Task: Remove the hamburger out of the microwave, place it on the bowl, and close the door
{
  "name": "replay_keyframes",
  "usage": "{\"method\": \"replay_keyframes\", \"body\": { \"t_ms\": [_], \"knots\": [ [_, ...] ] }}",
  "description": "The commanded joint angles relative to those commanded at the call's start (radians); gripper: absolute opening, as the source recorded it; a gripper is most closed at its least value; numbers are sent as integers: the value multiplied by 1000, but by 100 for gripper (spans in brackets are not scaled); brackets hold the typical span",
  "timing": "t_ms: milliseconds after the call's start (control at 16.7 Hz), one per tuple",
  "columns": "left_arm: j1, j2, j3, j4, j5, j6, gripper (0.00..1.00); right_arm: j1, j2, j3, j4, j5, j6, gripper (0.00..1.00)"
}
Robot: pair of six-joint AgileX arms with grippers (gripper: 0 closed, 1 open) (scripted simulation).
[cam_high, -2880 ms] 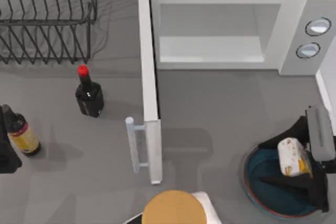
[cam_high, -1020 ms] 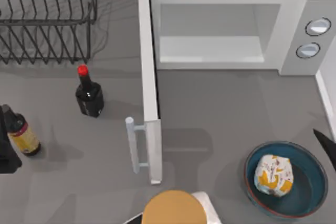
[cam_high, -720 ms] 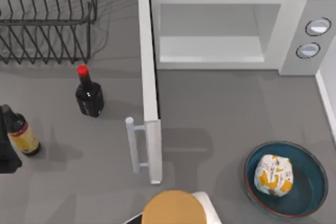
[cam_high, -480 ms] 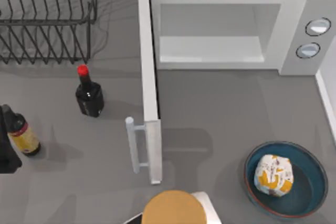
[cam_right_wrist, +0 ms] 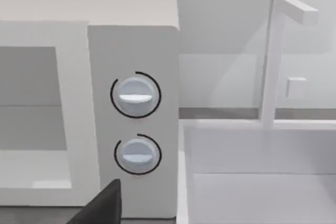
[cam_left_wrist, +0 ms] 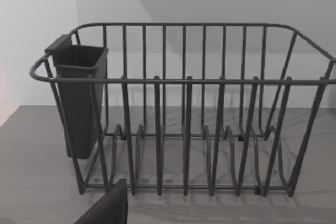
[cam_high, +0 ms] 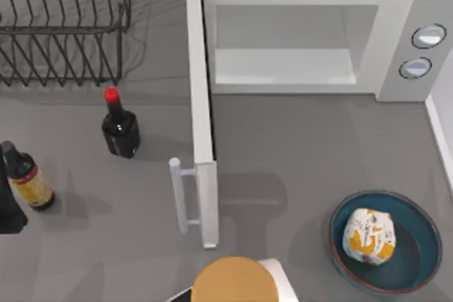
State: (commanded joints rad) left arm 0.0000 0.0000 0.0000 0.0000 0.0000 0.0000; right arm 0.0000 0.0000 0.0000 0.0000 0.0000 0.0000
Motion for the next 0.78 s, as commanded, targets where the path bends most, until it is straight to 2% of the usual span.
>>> {"method": "replay_keyframes", "body": {
  "t_ms": [660, 780],
  "knots": [
    [0, 0, 0, 0, 0, 0, 2, 0, 0, 0, 0, 0, 0, 100],
    [0, 0, 0, 0, 0, 0, 0, 0, 0, 0, 0, 0, 0, 100]
  ]
}}
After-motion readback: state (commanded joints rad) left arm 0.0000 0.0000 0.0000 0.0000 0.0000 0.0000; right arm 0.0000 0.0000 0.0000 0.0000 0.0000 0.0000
